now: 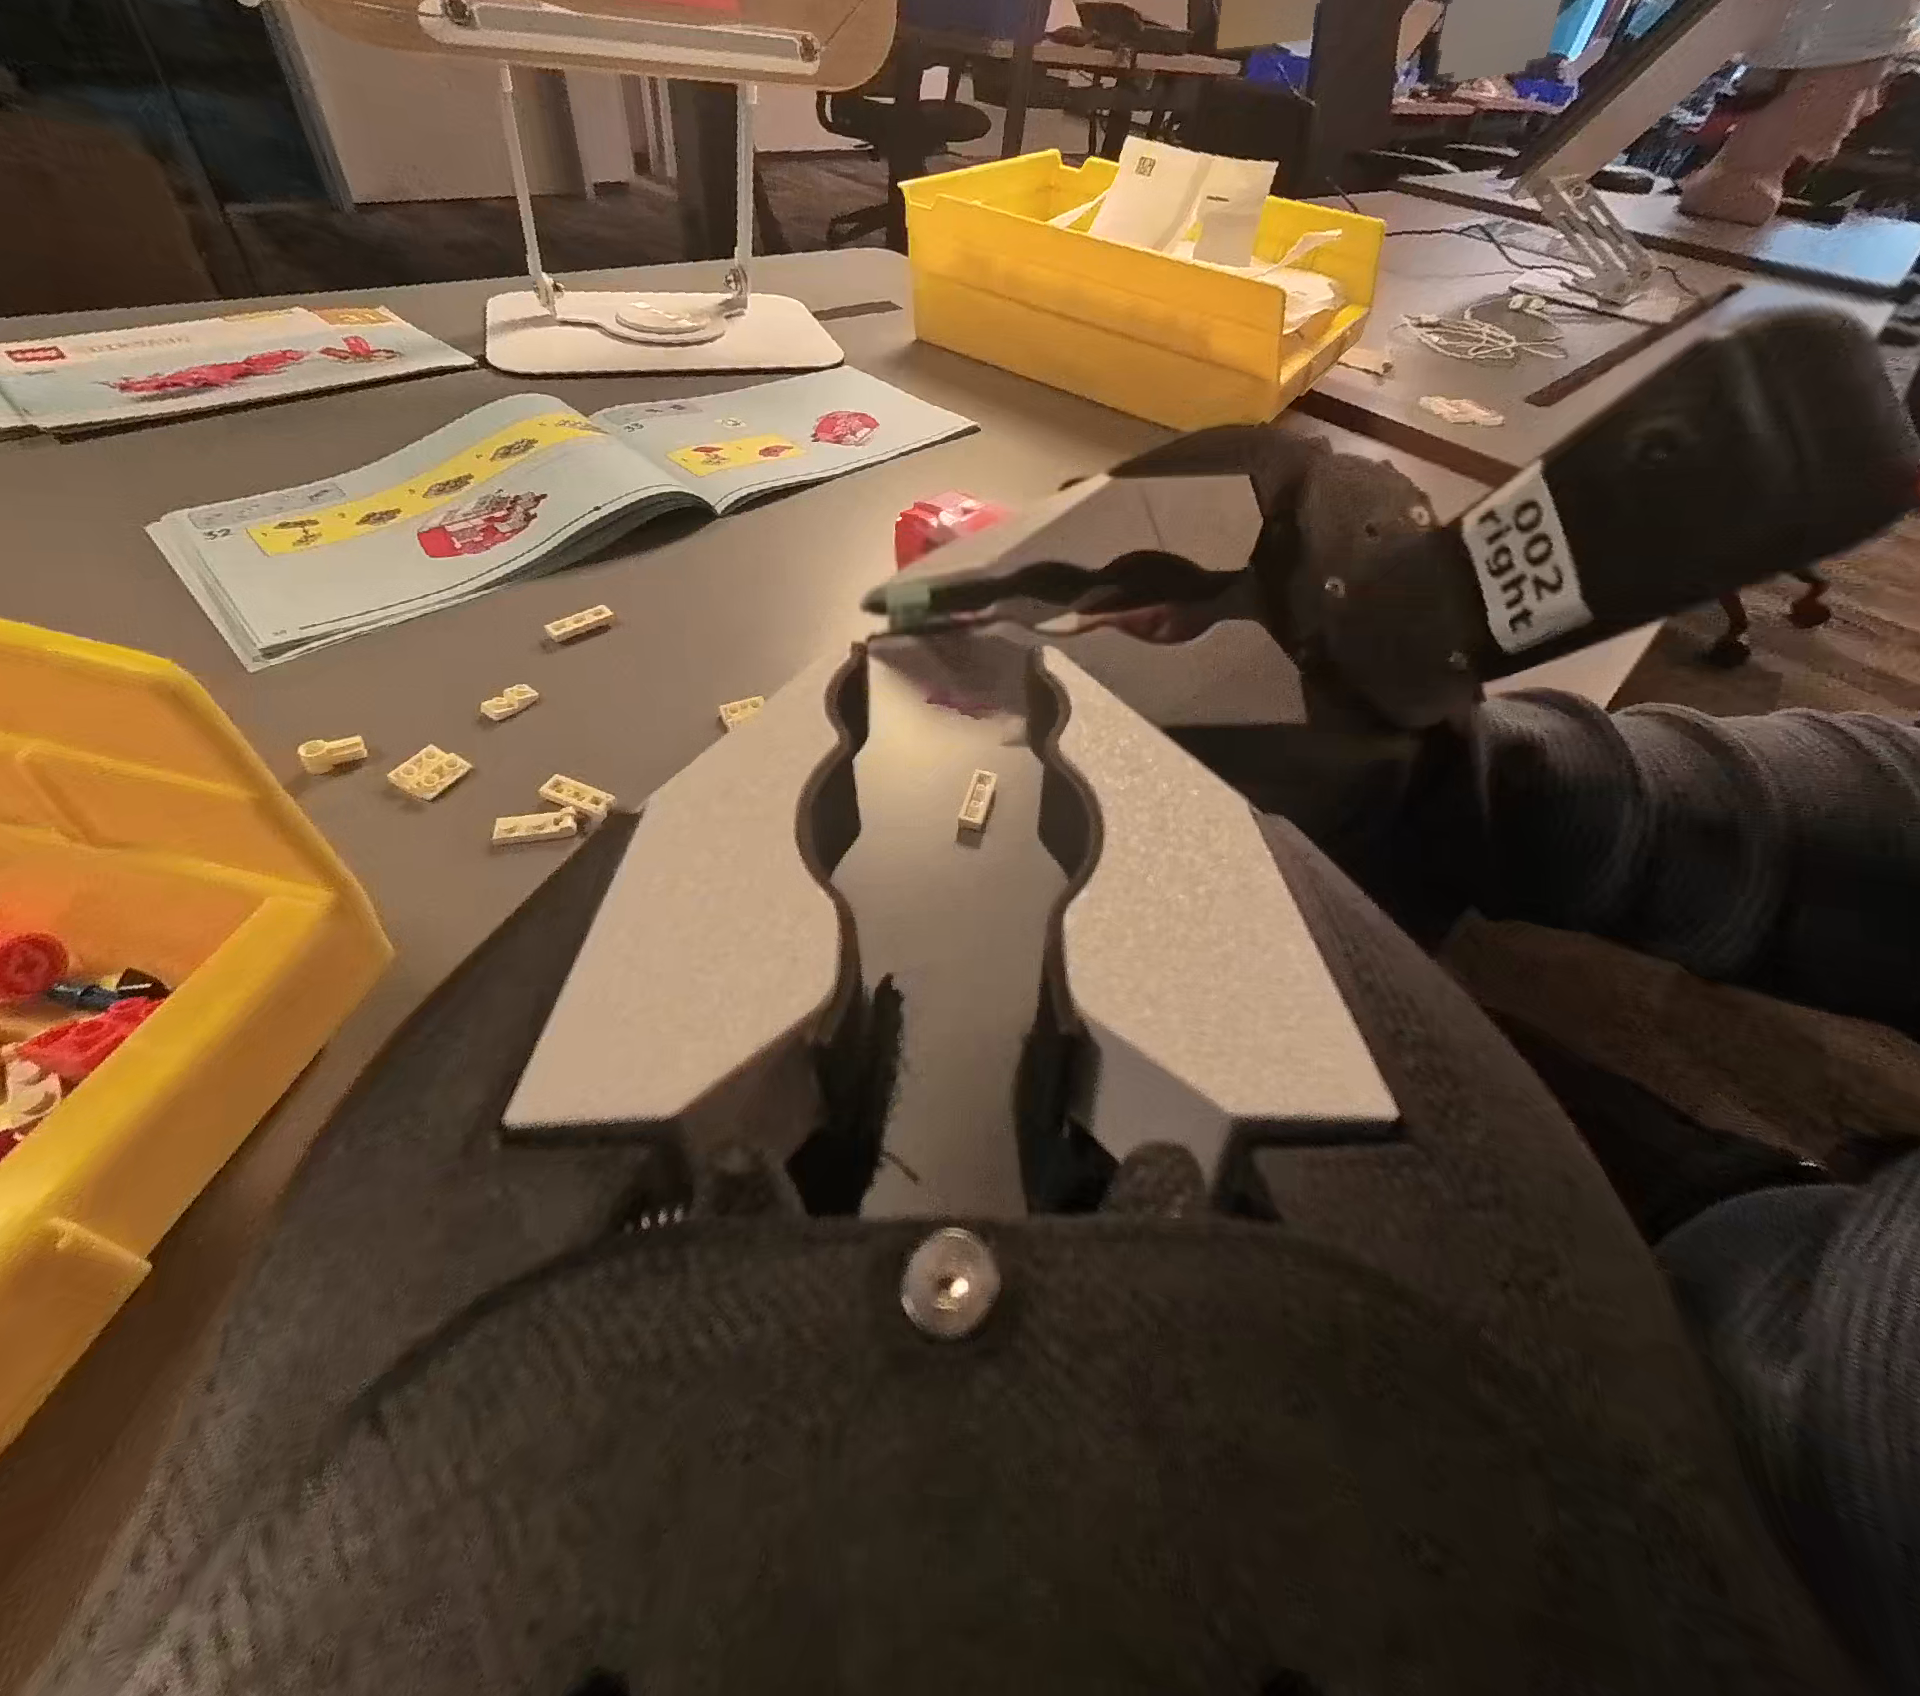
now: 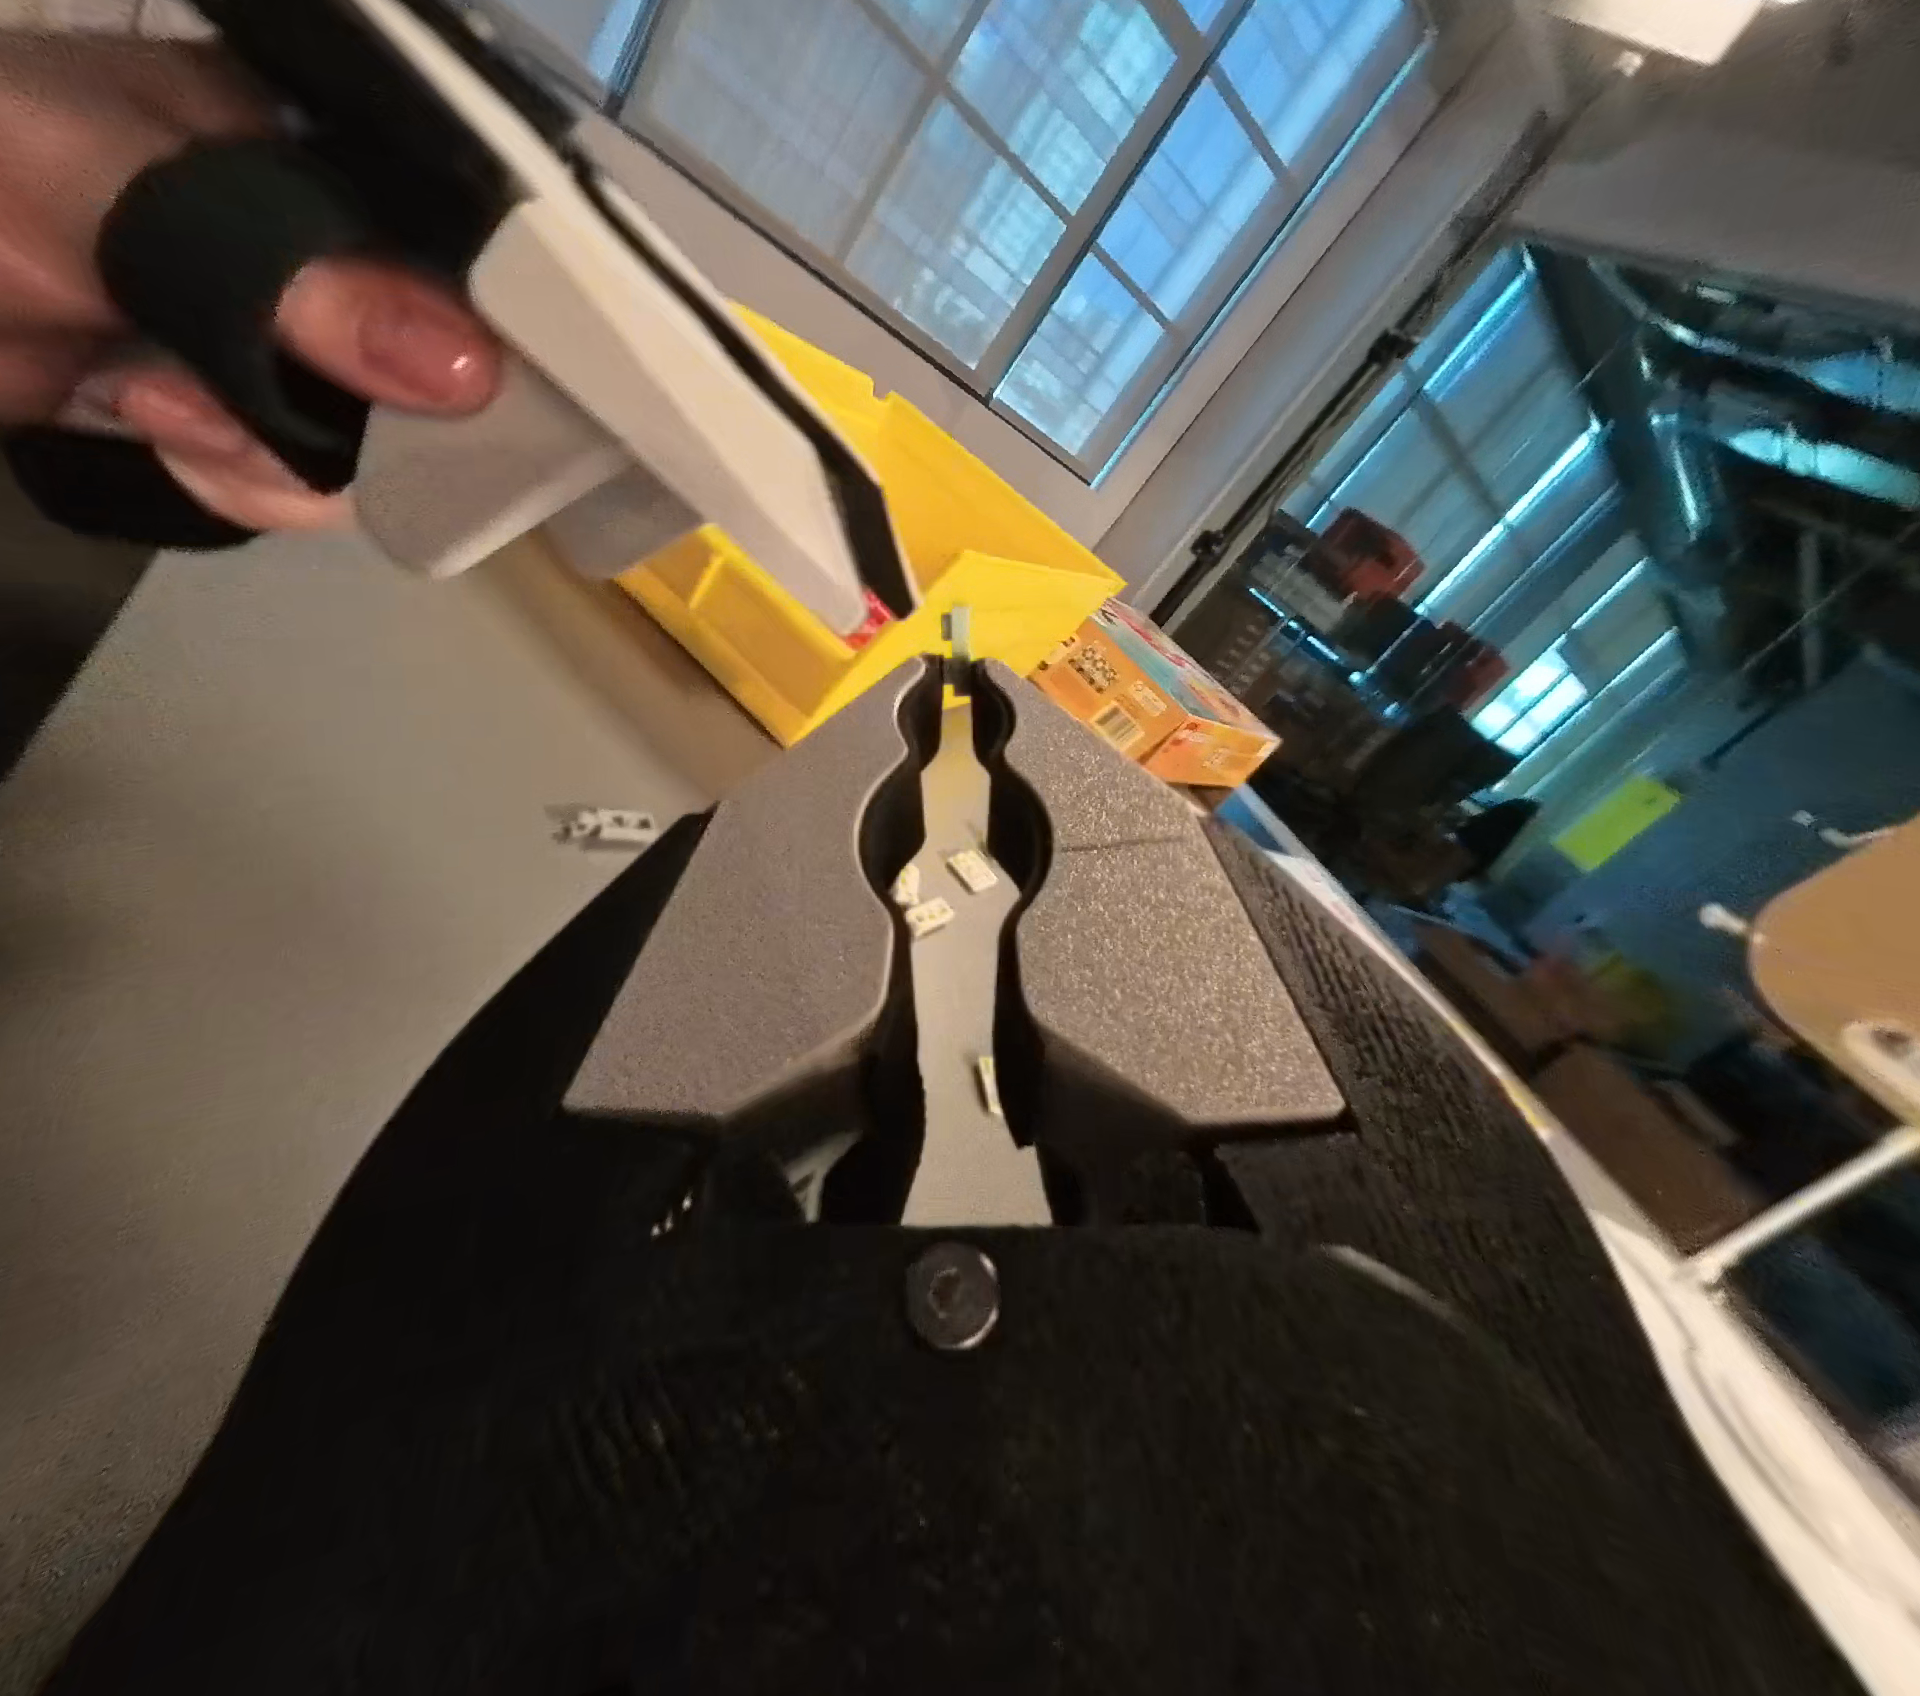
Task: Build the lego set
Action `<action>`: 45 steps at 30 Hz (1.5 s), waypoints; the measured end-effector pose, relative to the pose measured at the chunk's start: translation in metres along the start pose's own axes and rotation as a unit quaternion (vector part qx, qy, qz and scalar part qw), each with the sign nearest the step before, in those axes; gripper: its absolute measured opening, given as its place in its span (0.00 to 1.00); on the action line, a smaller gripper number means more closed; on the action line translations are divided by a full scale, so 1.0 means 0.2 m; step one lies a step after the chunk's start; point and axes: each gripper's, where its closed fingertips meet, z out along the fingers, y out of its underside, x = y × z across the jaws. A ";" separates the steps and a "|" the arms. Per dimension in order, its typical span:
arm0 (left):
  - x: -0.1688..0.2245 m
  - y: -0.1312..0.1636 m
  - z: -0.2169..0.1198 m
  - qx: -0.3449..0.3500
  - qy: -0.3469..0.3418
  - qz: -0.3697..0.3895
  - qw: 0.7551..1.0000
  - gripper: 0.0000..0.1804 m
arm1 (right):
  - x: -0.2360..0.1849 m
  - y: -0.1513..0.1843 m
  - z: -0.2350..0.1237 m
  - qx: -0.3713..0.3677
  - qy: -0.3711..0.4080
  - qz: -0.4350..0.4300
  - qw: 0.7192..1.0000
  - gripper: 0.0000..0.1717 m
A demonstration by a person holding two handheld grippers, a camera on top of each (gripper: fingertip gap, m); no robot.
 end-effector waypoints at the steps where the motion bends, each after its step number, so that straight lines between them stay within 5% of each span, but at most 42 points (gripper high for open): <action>1: 0.00 0.00 0.00 0.001 0.000 -0.002 1.000 0.16 | -0.02 0.00 0.01 -0.004 -0.006 -0.018 1.000 0.02; 21: -0.04 0.07 0.00 -0.025 0.020 -0.052 0.998 0.05 | -0.11 0.01 0.02 -0.013 -0.035 -0.096 0.995 0.02; 29: -0.09 0.08 -0.07 -0.020 -0.040 0.027 0.999 0.04 | -0.15 0.01 0.01 -0.010 -0.047 -0.105 0.993 0.03; 33: -0.22 0.12 -0.22 0.005 -0.107 0.031 0.994 0.04 | -0.17 0.06 0.01 -0.040 -0.079 -0.060 0.994 0.06; 39: -0.26 0.17 -0.29 0.054 -0.092 0.033 0.994 0.04 | -0.22 0.07 0.01 -0.083 -0.118 0.042 0.989 0.04; 45: -0.26 0.15 -0.33 0.107 -0.120 0.054 0.986 0.04 | -0.32 0.13 0.04 -0.211 -0.112 0.249 0.939 0.07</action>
